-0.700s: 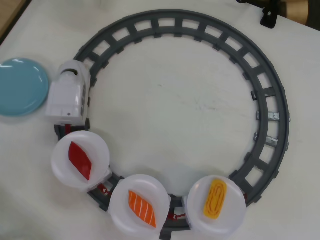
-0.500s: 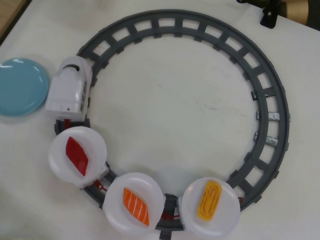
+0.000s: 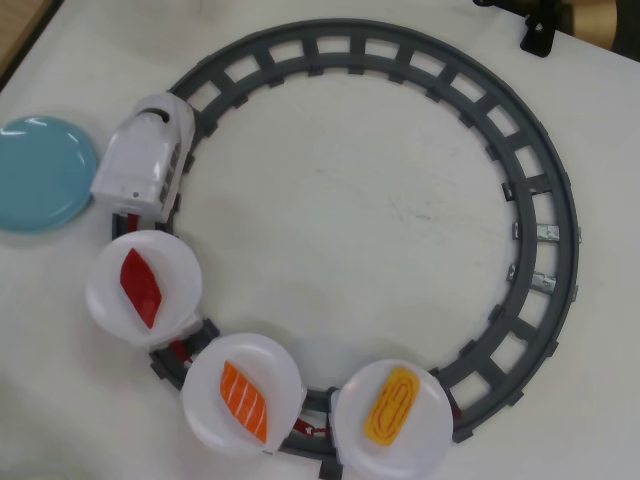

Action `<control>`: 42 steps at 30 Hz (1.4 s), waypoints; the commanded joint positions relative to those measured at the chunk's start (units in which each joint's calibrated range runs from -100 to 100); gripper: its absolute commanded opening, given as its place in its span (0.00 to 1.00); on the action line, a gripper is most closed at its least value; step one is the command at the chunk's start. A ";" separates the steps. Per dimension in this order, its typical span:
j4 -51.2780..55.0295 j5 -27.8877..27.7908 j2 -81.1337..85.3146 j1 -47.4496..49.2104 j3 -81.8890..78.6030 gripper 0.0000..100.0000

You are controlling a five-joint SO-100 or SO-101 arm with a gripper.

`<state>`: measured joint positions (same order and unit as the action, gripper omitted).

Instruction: Pick up the sushi from the Shinkansen and put it on the blue dish

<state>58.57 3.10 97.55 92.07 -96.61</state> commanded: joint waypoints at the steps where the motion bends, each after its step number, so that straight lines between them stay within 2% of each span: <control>1: -0.52 -0.12 0.29 -0.17 -0.50 0.06; 5: -1.63 -0.28 0.29 -0.70 -0.32 0.06; 8: -2.65 -0.54 0.29 -6.07 1.66 0.06; 12: -3.41 -6.19 0.29 -15.75 6.80 0.06; 20: -3.07 -17.12 -0.71 -26.76 19.43 0.07; 23: -4.77 -20.62 -0.79 -32.74 23.04 0.11; 27: -10.72 -21.10 -1.95 -39.43 23.85 0.19; 35: -16.24 -20.68 -17.21 -41.46 26.37 0.19; 42: -17.00 -21.04 -38.62 -43.74 42.06 0.19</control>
<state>43.03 -17.80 67.44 50.72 -63.95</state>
